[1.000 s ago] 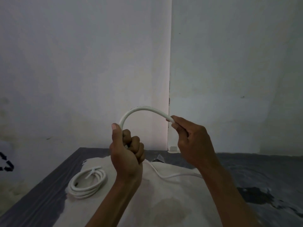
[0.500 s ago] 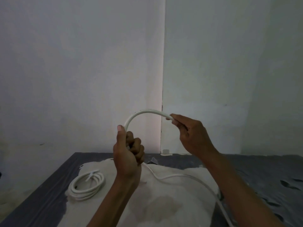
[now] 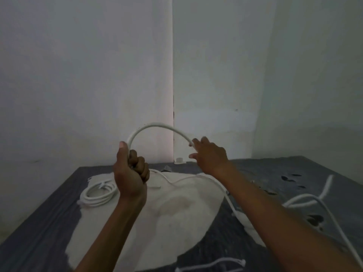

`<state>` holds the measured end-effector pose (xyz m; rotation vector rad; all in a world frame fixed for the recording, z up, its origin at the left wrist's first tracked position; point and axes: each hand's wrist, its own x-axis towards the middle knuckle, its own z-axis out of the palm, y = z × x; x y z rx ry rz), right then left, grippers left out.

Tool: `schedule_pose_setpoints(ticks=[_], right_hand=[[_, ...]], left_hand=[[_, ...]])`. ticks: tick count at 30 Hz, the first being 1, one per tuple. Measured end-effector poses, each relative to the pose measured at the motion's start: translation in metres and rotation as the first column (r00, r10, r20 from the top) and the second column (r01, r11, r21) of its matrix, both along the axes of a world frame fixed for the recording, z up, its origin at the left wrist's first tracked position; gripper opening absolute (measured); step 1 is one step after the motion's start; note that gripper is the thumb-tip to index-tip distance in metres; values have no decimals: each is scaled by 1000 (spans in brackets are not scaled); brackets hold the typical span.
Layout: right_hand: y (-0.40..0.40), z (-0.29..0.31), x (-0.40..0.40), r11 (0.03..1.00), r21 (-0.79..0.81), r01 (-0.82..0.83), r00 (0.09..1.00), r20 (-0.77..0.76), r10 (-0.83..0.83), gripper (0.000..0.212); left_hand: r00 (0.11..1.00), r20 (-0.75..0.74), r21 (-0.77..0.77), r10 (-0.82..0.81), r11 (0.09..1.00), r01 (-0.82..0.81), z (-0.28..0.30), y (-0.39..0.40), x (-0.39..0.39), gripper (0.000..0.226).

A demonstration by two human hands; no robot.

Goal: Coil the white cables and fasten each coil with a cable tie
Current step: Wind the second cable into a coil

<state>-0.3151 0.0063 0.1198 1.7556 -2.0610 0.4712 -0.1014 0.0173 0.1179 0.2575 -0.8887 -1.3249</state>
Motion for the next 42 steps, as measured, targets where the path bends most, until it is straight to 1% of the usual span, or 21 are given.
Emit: schedule_pose_setpoints(ticks=[2,3,7,10,12,13,15,17,19,21,26,29,32,34,35,36,38,39,40,42], right_hand=[[16,-23,0,987,137,86,996,-28,-83,41],[22,-29,1,979,178,100,995,-31,-96,42],[45,-26,5,973,218,71,990,103,-96,42],[81,-27,-8,937,327,126,971,150,-184,46],[107,-27,-29,900,389,199,959,110,-260,48],[118,-27,-39,869,432,242,954,58,-294,46],[134,-32,-52,769,554,318,938,-68,-339,39],[138,-38,-60,678,635,370,921,-157,-356,36],[133,-41,-67,614,680,400,906,-193,-377,35],[128,-46,-72,587,691,422,895,-217,-389,33],[123,-60,-84,673,592,443,896,-265,-357,29],[123,-49,-85,754,508,416,908,-272,-318,25],[127,-26,-78,850,420,319,946,-193,-260,28],[136,-9,-70,902,353,247,969,-65,-240,28],[142,-4,-66,905,355,235,970,-28,-241,28],[149,1,-63,889,392,236,970,-40,-240,31],[167,8,-63,828,508,238,970,-87,-226,38],[177,8,-65,811,542,219,974,-71,-215,37],[186,7,-67,811,555,187,978,-31,-205,32],[202,1,-74,842,534,83,981,103,-162,21]], left_hand=[[998,45,-14,43,999,-42,-8,14,1,52],[997,51,-16,57,998,-56,-9,20,-1,52],[995,50,-21,86,996,-85,6,38,-4,51],[987,119,-53,106,994,-100,8,56,-11,55],[982,157,-75,105,993,-94,10,68,-22,53],[979,173,-77,105,993,-92,12,73,-28,52],[976,195,-78,102,993,-89,14,84,-40,53],[975,202,-95,93,993,-75,15,90,-49,59],[972,216,-113,87,992,-64,16,93,-54,61],[970,225,-112,90,991,-66,16,96,-56,60],[977,197,-117,86,991,-64,12,97,-50,59],[975,187,-165,118,982,-87,13,94,-42,61],[973,178,-186,146,976,-112,19,92,-34,61],[971,171,-185,165,974,-133,23,90,-26,62],[971,162,-184,174,972,-143,24,89,-22,62],[973,148,-182,178,972,-150,24,88,-19,62],[976,124,-172,177,973,-154,22,87,-19,62],[977,119,-172,178,973,-156,23,87,-21,62],[976,117,-175,182,971,-160,25,87,-24,62],[975,106,-182,194,968,-173,33,86,-30,62]])
